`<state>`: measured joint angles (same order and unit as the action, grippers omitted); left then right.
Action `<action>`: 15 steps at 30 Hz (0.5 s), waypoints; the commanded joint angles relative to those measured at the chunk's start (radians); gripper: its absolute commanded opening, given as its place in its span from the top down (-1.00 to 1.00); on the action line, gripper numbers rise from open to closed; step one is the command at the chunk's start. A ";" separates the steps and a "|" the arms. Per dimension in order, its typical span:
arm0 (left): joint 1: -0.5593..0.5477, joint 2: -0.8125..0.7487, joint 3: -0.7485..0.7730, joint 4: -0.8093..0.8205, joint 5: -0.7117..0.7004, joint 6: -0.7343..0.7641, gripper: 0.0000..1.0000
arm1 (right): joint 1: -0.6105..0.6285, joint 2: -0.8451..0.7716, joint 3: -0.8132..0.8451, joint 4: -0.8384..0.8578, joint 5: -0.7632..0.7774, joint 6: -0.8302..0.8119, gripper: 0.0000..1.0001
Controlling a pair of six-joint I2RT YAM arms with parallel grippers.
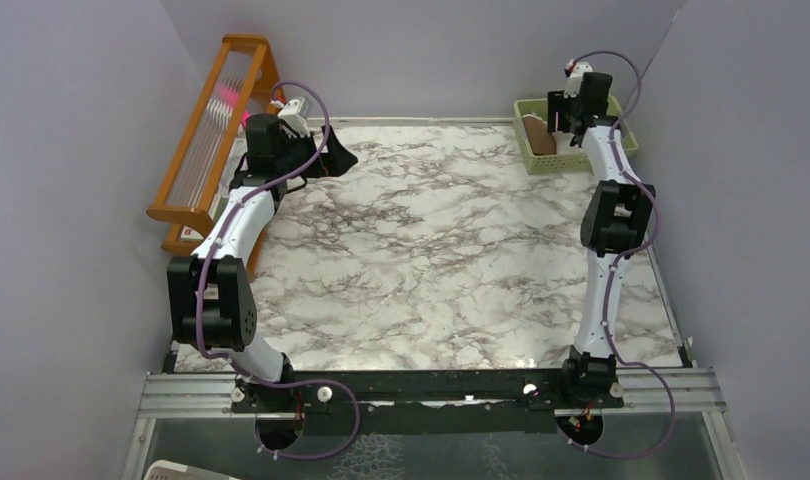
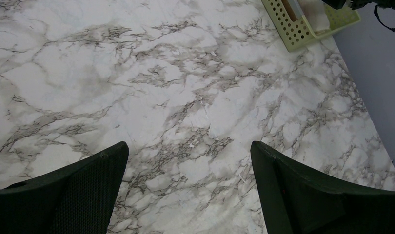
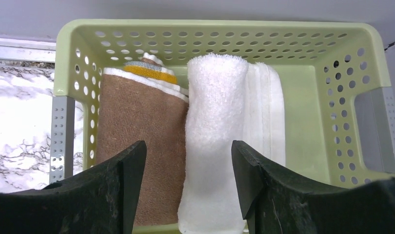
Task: Roll the towels
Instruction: Reset both arms
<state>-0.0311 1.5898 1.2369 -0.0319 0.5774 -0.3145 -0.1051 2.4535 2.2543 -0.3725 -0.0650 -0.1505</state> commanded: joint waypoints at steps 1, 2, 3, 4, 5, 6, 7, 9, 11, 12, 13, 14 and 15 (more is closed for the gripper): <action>0.000 -0.027 0.015 0.000 0.024 0.015 -0.98 | -0.005 -0.039 0.009 0.008 -0.041 0.016 -0.31; 0.000 -0.028 0.014 -0.002 0.024 0.015 -0.98 | -0.005 -0.042 0.006 0.008 -0.043 0.017 -0.31; 0.000 -0.029 0.013 -0.003 0.024 0.015 -0.98 | -0.005 -0.048 0.001 0.012 -0.044 0.018 -0.30; 0.000 -0.030 0.012 -0.002 0.025 0.014 -0.98 | -0.006 -0.057 -0.008 0.020 -0.049 0.022 -0.30; 0.001 -0.031 0.012 -0.002 0.024 0.014 -0.98 | -0.005 -0.070 -0.031 0.031 -0.056 0.024 -0.30; 0.000 -0.032 0.012 -0.002 0.024 0.013 -0.98 | -0.005 -0.088 -0.056 0.048 -0.064 0.028 -0.30; -0.001 -0.033 0.012 -0.002 0.025 0.012 -0.98 | -0.005 -0.111 -0.084 0.067 -0.076 0.035 -0.31; -0.001 -0.032 0.013 -0.003 0.027 0.012 -0.98 | -0.005 -0.181 -0.162 0.119 -0.095 0.055 -0.34; 0.000 -0.031 0.013 -0.003 0.028 0.011 -0.98 | -0.005 -0.252 -0.247 0.175 -0.117 0.077 -0.38; 0.000 -0.031 0.013 -0.003 0.029 0.010 -0.98 | -0.005 -0.291 -0.288 0.202 -0.133 0.092 -0.39; 0.000 -0.030 0.015 -0.005 0.029 0.009 -0.98 | -0.005 -0.329 -0.330 0.224 -0.150 0.108 -0.39; 0.000 -0.033 0.015 -0.005 0.027 0.009 -0.98 | -0.005 -0.365 -0.371 0.248 -0.171 0.125 -0.39; 0.000 -0.035 0.015 -0.005 0.026 0.010 -0.98 | -0.005 -0.404 -0.415 0.267 -0.191 0.137 -0.40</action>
<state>-0.0311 1.5898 1.2366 -0.0341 0.5793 -0.3149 -0.1051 2.2284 1.9430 -0.2699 -0.1570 -0.0845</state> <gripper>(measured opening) 0.989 0.695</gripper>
